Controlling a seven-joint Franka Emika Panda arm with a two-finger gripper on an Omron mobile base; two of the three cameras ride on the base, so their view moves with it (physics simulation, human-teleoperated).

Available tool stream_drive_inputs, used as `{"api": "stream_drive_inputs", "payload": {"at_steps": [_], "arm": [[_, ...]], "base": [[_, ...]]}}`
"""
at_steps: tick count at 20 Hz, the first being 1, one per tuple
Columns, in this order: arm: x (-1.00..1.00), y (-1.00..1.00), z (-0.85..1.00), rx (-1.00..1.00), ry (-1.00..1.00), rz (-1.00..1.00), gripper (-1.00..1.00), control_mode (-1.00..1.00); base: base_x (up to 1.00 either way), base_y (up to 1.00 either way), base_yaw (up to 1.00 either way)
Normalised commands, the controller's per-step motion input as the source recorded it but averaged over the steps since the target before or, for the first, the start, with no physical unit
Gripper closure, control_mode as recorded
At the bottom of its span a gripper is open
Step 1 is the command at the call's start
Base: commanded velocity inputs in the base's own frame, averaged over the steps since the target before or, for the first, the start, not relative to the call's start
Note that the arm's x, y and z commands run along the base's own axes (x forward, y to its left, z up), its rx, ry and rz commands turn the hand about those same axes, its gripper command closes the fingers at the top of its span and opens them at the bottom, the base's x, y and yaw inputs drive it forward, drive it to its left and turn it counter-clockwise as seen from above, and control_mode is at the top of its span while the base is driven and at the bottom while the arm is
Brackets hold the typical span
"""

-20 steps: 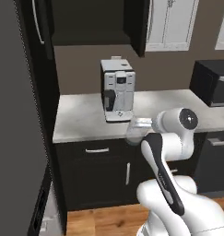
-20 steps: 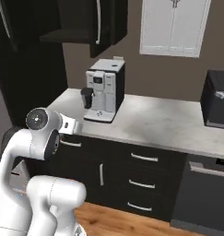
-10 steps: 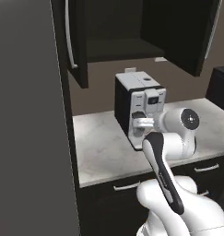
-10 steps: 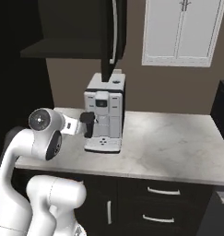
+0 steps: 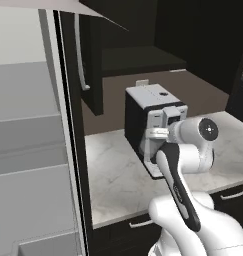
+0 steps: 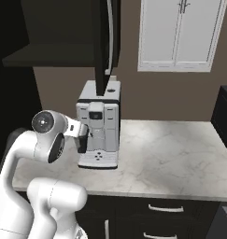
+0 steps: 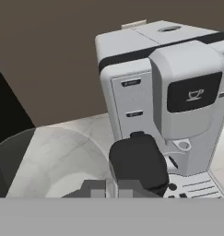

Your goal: Move the glass cup from next to the sink to the open cabinet. Then, move the bowl with the corn to the fridge to clear the area for faucet cleaning.

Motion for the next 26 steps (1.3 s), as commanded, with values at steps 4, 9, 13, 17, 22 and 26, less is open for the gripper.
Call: {"api": "stream_drive_inputs", "payload": {"at_steps": [4,9,13,17,22,26], "arm": [[-0.44,0.1,0.83,0.0,-0.03,-0.2,1.0,-1.0],[-0.18,0.13,1.0,0.0,0.0,-0.22,1.0,-1.0],[0.0,0.14,1.0,0.08,-0.03,-0.25,1.0,-1.0],[0.0,0.18,1.0,0.06,-0.04,-0.2,1.0,-1.0],[0.0,0.0,1.0,0.13,-0.08,-0.09,1.0,-1.0],[-0.1,-0.14,0.24,0.19,-0.2,0.02,1.0,-1.0]], "base": [[0.0,0.0,0.0],[0.0,0.0,0.0],[0.0,0.0,0.0],[0.0,0.0,0.0],[0.0,0.0,0.0],[0.0,0.0,0.0]]}}
